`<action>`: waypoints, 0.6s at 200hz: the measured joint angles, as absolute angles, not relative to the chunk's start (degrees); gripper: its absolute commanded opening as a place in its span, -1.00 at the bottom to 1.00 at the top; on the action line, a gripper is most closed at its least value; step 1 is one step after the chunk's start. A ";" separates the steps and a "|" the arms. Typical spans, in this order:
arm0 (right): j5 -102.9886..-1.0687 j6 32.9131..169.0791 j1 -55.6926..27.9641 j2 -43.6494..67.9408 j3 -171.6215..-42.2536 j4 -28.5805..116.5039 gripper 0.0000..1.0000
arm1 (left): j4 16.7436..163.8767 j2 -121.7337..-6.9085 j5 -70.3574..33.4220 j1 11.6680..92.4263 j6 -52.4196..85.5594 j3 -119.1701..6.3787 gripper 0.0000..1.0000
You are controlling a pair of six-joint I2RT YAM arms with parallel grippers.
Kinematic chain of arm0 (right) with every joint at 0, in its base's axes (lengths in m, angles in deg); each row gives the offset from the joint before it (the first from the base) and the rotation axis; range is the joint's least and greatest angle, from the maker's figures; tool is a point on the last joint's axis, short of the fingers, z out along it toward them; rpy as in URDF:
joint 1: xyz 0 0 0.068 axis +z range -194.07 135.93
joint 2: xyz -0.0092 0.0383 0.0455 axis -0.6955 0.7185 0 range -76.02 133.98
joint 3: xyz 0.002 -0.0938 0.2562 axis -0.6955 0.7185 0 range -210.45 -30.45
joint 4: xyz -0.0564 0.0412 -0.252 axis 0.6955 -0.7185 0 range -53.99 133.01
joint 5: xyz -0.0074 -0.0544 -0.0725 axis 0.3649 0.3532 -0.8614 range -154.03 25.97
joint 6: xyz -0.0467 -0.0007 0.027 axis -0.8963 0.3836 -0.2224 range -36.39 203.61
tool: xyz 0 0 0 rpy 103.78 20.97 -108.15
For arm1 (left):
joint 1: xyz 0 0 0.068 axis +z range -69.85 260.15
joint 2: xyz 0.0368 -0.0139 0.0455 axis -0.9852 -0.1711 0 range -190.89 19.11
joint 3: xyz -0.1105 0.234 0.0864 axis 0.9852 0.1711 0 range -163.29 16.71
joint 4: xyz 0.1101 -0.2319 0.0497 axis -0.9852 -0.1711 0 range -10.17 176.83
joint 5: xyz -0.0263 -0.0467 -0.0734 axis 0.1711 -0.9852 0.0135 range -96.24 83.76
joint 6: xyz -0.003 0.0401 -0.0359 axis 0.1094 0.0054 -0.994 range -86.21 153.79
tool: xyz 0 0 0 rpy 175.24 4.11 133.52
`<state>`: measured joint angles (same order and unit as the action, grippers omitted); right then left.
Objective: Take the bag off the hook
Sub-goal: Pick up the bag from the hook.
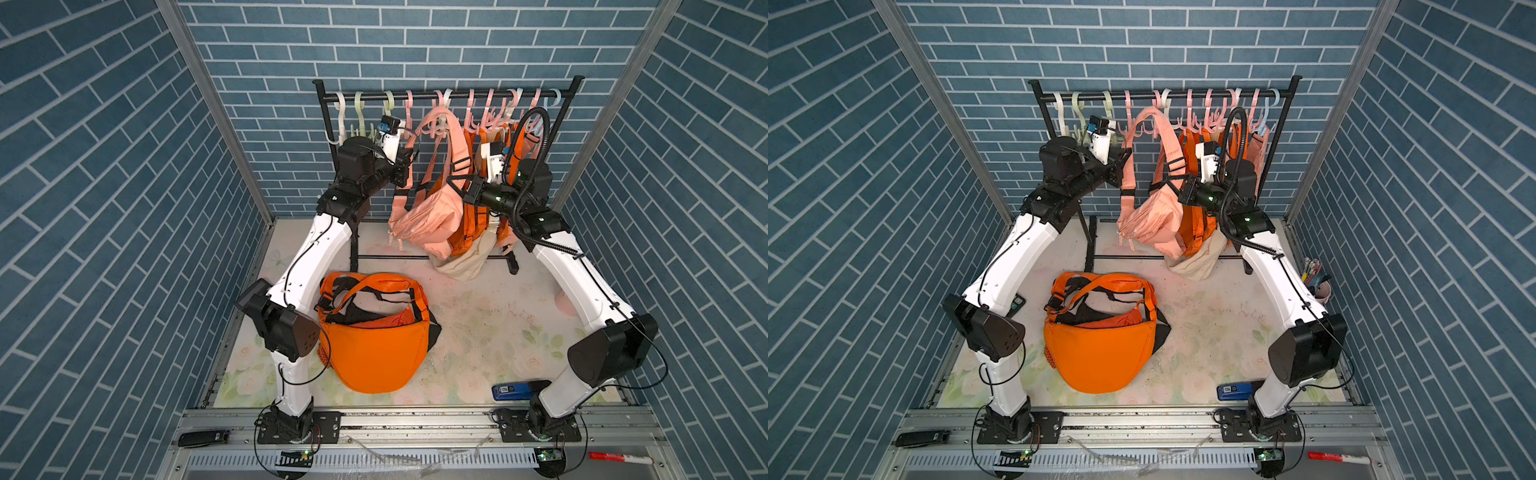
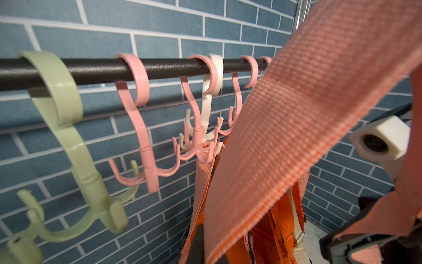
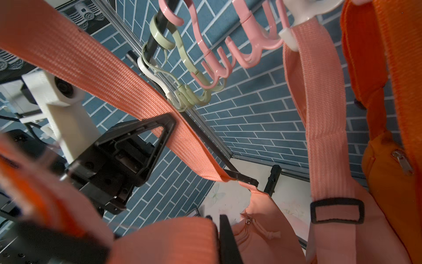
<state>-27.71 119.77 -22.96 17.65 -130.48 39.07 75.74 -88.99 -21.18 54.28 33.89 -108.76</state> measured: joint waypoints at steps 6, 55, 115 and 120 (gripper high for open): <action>-27.73 119.58 -22.74 16.77 -130.10 38.80 -1.00 | 75.54 -87.89 -20.94 54.28 34.11 -108.02 -1.00; -27.78 117.65 -20.25 9.76 -127.15 36.88 -1.00 | 73.90 -78.34 -18.47 54.28 36.07 -101.44 -1.00; -27.93 116.10 -16.17 3.27 -120.42 35.24 -1.00 | 72.48 -63.26 -13.51 54.28 37.87 -89.29 -1.00; -27.73 116.08 -15.69 2.98 -119.92 35.28 -1.00 | 72.35 -62.08 -13.05 54.28 37.91 -88.46 -1.00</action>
